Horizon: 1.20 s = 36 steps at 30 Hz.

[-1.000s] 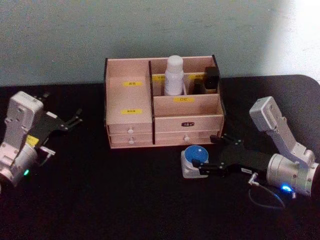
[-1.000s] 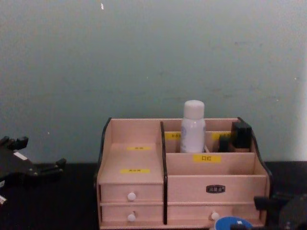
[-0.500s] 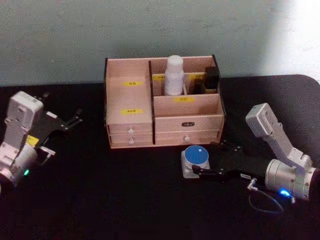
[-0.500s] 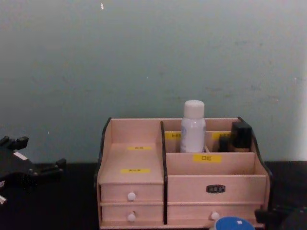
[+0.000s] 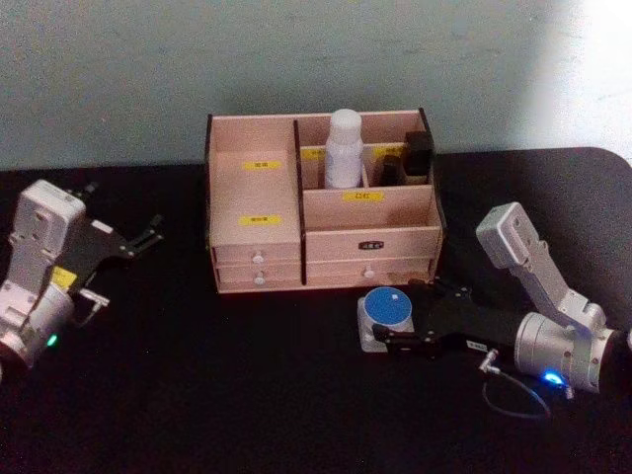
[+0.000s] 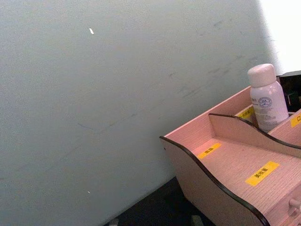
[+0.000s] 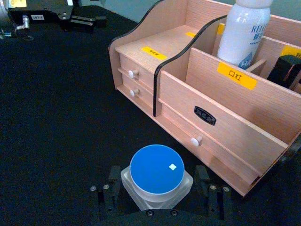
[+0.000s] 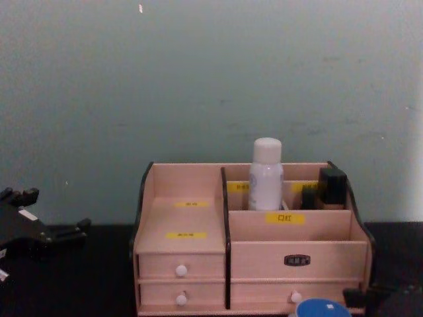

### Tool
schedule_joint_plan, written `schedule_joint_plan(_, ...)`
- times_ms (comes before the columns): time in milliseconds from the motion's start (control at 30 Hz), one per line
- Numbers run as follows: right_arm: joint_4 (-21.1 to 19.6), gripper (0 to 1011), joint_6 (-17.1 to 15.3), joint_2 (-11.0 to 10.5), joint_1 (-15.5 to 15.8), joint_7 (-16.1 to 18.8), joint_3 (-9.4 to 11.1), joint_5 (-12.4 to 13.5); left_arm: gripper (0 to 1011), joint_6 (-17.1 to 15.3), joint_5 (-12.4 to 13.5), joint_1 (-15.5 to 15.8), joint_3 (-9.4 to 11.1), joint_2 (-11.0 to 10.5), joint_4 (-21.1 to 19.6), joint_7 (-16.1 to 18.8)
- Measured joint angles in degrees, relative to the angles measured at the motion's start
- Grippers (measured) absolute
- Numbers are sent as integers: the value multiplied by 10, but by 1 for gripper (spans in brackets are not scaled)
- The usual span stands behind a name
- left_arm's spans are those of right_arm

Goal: Pick up the facial cleanser and watermelon frost from the table and place them into the tiered storage box.

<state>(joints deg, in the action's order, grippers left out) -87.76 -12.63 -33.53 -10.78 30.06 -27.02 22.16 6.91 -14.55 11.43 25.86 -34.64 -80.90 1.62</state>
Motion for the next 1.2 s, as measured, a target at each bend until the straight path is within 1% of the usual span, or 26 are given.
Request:
schedule_joint_plan(767, 19, 1000, -2, 12, -16, 4, -12, -1, 1001, 0, 0, 0, 0, 0, 0, 0)
schedule_joint_plan(1200, 24, 1000, -4, 16, -19, 4, -15, 2, 1001, 0, 0, 0, 0, 0, 0, 0)
